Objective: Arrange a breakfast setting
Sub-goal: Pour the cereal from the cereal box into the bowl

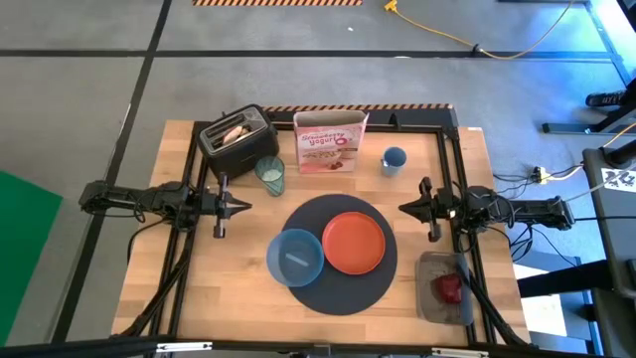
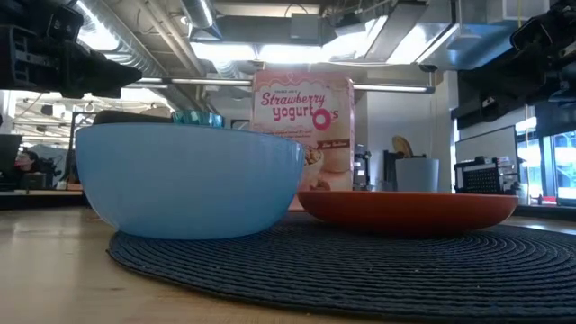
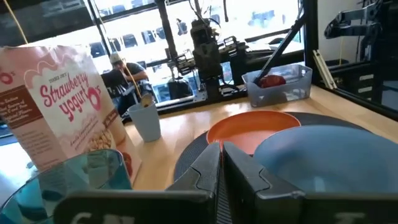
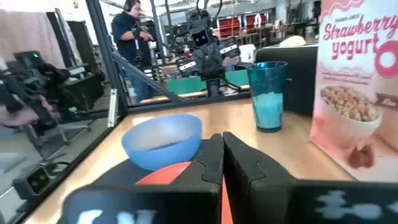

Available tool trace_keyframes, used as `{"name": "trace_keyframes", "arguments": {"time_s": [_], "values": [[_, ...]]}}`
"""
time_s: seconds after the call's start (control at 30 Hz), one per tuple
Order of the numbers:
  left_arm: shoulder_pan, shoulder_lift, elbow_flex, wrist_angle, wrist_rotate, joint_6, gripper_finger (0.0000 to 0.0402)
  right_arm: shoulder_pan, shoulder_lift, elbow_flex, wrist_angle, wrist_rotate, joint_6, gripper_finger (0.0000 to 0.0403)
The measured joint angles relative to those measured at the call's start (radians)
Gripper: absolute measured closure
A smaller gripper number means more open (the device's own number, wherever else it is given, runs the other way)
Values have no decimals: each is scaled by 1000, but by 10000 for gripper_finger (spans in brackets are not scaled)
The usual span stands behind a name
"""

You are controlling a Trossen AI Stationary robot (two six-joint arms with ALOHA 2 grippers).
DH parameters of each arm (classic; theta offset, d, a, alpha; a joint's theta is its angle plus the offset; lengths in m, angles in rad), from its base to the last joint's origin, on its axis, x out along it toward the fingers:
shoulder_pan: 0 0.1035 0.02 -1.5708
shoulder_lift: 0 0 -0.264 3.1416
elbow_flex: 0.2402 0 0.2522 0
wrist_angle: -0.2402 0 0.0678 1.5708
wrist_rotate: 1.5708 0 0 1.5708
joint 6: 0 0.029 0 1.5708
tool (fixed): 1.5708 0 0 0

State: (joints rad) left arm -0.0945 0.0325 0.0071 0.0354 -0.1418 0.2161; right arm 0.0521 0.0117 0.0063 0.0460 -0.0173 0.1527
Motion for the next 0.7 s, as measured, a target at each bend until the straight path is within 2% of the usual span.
{"name": "trace_keyframes", "arguments": {"time_s": [0.07,0.2,0.33,0.53,0.7], "values": [[0,0,0,12,-22,0,388,0,0,0,1,8,-3,402],[0,0,0,22,-32,-1,388,0,0,0,-1,144,-22,402],[0,0,0,28,-31,-3,388,0,0,0,4,171,-52,402],[0,0,0,55,-30,-3,388,0,0,0,44,300,-109,402],[0,0,0,277,-28,-5,388,0,0,0,35,405,-81,402]]}}
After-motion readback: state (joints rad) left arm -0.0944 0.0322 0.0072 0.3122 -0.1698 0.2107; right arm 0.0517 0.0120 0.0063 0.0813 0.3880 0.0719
